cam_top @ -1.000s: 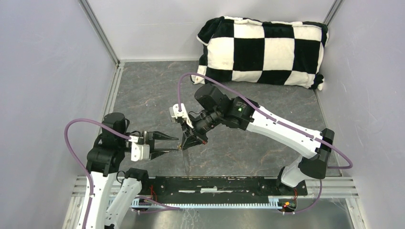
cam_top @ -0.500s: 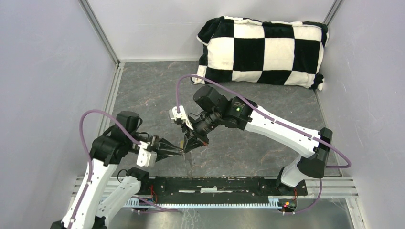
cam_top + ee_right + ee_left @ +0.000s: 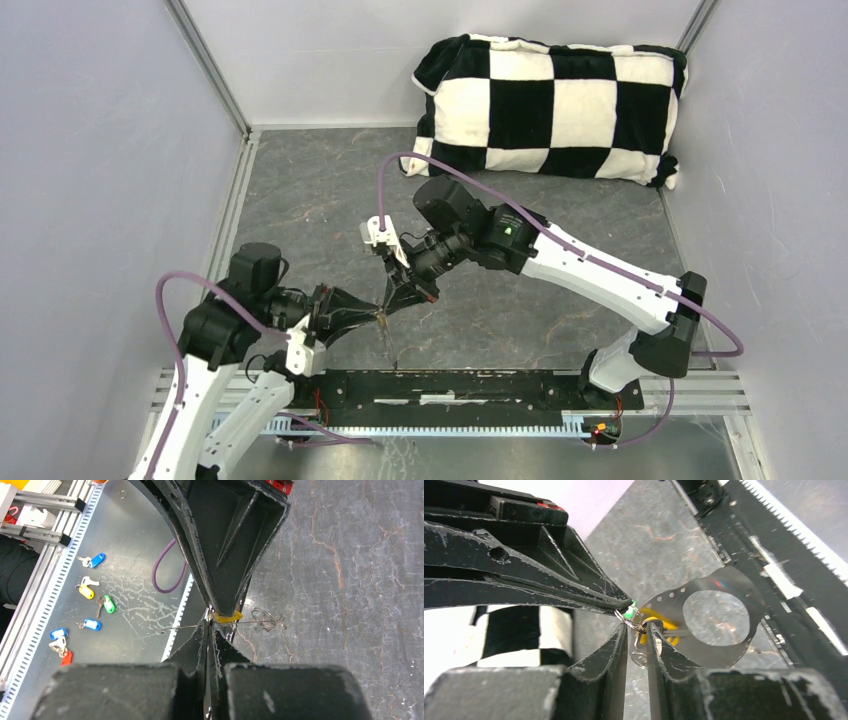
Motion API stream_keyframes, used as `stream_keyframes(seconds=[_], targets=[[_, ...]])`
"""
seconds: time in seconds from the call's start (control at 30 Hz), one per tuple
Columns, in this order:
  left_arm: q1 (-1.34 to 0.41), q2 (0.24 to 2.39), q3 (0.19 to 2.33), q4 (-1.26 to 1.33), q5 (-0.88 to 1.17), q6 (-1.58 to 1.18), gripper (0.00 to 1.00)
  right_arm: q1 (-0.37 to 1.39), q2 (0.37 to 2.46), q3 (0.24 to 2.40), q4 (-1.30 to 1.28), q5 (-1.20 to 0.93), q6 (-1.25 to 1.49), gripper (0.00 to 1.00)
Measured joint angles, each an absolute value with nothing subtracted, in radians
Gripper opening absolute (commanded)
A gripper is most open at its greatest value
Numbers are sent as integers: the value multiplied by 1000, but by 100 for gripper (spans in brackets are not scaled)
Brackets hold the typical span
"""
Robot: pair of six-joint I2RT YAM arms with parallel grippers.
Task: Put the keys on the keyring
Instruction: Adjust the key on the keyring.
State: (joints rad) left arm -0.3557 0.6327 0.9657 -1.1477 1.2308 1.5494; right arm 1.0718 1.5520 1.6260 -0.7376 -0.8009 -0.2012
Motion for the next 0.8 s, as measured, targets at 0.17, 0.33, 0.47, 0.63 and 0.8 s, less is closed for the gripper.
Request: stream_keyframes(seconds=[0.17,0.33,0.47,0.63,0.8], targets=[[-356,522,880,-935,1195,1419,18,1065,1498,1544,-619,-788,-128,0],[-356,501,856,-849,1158,1378,12,1053,1435,1413,-424,-784,6,0],[-356,485,844,-818,1134,1381,10,1052,1385,1313,-280,-757,105,0],[-356,453,828,-782,1108,1405,6,1048,1347,1238,-160,-718,191,0],[-356,439,827,-765,1089,1436,7,1042,1329,1198,-81,-696,239,0]])
